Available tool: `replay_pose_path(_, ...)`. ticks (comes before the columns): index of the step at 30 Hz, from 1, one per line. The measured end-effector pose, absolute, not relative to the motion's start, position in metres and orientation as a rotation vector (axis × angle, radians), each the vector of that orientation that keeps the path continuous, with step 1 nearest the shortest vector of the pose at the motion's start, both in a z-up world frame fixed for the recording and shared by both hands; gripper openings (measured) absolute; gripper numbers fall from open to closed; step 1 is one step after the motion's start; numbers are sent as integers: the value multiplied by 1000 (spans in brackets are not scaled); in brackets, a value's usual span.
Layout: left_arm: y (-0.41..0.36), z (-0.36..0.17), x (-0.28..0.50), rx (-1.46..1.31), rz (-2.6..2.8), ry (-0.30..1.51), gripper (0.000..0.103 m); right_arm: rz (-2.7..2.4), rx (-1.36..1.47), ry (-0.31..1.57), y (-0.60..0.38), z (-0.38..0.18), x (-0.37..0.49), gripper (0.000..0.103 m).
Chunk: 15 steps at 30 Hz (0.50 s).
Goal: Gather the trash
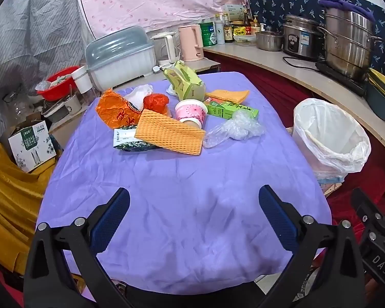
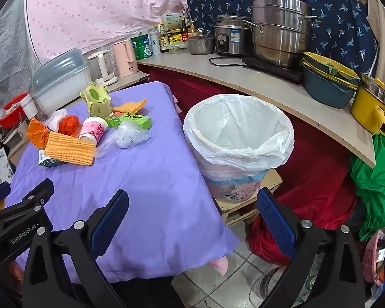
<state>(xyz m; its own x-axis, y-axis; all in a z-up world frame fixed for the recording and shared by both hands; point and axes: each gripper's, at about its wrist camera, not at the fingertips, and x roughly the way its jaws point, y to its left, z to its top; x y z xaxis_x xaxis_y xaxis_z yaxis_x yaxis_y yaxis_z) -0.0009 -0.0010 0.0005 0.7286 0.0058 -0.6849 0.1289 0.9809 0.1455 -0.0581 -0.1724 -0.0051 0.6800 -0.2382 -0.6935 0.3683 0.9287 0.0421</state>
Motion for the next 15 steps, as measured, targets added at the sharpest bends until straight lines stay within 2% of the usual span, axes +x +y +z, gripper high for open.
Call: replay_pose_path(15, -4, 5, -8, 183, -78, 749, 96, -340, 226, 747, -178, -3, -64, 96)
